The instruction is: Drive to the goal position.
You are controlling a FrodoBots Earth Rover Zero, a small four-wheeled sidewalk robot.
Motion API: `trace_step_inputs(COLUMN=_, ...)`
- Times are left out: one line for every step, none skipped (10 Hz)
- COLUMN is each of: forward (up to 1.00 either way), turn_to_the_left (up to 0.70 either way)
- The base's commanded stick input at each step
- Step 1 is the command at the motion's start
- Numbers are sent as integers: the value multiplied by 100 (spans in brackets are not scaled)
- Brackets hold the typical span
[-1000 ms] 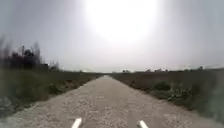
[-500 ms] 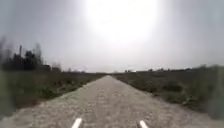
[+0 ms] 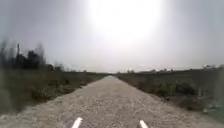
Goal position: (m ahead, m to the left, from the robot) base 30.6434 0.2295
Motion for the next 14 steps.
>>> trace_step_inputs(forward=70, turn_to_the_left=0)
trace_step_inputs(forward=70, turn_to_the_left=0)
trace_step_inputs(forward=70, turn_to_the_left=0)
trace_step_inputs(forward=70, turn_to_the_left=0)
trace_step_inputs(forward=70, turn_to_the_left=0)
trace_step_inputs(forward=70, turn_to_the_left=0)
trace_step_inputs(forward=70, turn_to_the_left=0)
trace_step_inputs(forward=70, turn_to_the_left=0)
trace_step_inputs(forward=70, turn_to_the_left=0)
trace_step_inputs(forward=70, turn_to_the_left=0)
trace_step_inputs(forward=70, turn_to_the_left=0)
trace_step_inputs(forward=70, turn_to_the_left=0)
trace_step_inputs(forward=70, turn_to_the_left=0)
trace_step_inputs(forward=70, turn_to_the_left=0)
